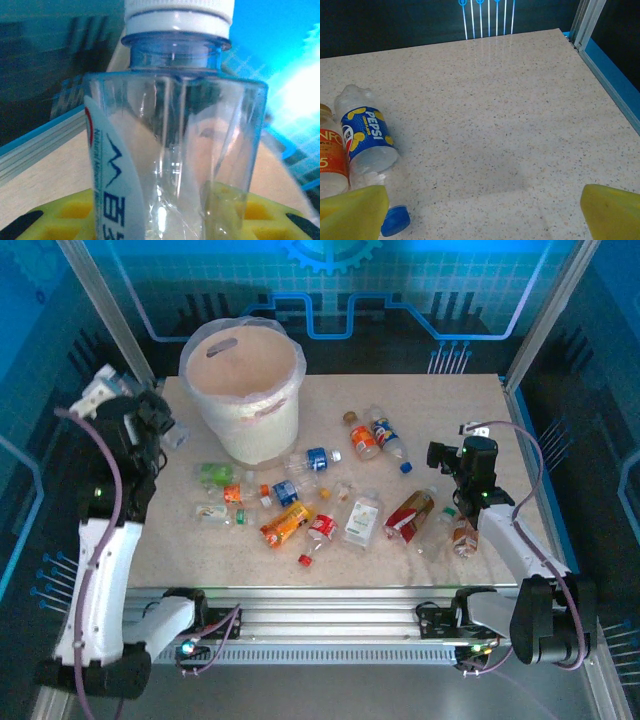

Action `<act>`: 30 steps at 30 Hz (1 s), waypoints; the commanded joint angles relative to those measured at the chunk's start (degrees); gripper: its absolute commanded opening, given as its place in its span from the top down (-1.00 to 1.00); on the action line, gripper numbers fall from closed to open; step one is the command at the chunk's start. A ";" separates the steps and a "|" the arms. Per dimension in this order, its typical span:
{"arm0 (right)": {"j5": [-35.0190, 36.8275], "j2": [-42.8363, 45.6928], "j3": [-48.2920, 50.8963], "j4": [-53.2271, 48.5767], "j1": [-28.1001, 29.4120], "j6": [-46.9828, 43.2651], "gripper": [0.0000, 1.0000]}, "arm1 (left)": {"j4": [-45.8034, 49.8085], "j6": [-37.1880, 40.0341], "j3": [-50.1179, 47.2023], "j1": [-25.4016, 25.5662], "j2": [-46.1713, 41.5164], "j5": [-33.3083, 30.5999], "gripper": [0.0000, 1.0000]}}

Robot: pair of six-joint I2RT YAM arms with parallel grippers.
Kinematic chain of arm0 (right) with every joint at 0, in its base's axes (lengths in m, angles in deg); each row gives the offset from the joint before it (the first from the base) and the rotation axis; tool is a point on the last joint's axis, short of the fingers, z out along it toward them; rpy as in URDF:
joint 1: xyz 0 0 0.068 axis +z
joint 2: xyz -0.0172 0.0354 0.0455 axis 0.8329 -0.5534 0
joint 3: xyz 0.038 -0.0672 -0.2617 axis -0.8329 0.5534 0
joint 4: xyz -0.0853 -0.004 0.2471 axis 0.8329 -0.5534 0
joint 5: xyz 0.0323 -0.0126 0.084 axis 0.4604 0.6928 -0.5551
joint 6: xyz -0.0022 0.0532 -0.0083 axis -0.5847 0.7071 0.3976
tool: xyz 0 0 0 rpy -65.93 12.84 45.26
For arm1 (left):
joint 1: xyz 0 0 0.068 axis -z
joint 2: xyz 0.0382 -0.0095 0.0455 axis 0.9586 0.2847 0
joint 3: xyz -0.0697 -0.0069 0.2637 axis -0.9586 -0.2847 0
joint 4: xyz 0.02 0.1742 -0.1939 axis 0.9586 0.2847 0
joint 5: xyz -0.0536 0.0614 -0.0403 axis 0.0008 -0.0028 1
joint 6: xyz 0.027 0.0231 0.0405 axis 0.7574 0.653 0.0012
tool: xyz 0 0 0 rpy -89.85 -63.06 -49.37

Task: Put the plastic bottles in the bin

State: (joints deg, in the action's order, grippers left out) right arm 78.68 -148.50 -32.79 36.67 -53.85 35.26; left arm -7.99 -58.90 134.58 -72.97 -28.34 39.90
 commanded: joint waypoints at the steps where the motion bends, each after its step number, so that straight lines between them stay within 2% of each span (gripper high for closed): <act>1: 1.05 0.86 0.97 0.84 -0.67 1.04 -0.99 | -9.27 5.16 5.41 0.83 6.24 8.31 0.37; 9: 0.63 -0.70 0.52 1.03 -0.72 1.05 -0.99 | -18.98 12.13 22.31 4.20 25.36 19.47 0.38; 14: 0.60 -1.85 0.17 1.12 -0.77 0.96 -1.00 | -18.19 16.32 34.33 5.17 38.65 25.17 0.38; 20: 1.33 -3.12 -0.04 1.09 -0.75 0.92 -1.00 | -10.58 19.59 44.72 6.25 50.59 29.02 0.36; 26: 0.62 -3.59 -0.27 1.21 -0.72 1.48 -0.99 | -9.95 21.24 40.51 7.04 53.10 30.44 0.33; 30: 0.50 -2.99 -0.14 1.19 -0.75 1.74 -0.99 | -11.38 21.07 34.32 7.02 51.96 30.09 0.30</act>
State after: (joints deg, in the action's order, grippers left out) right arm 79.03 -151.80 -32.74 36.71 -53.85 35.89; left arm -18.94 -39.67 172.16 -66.11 25.34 68.65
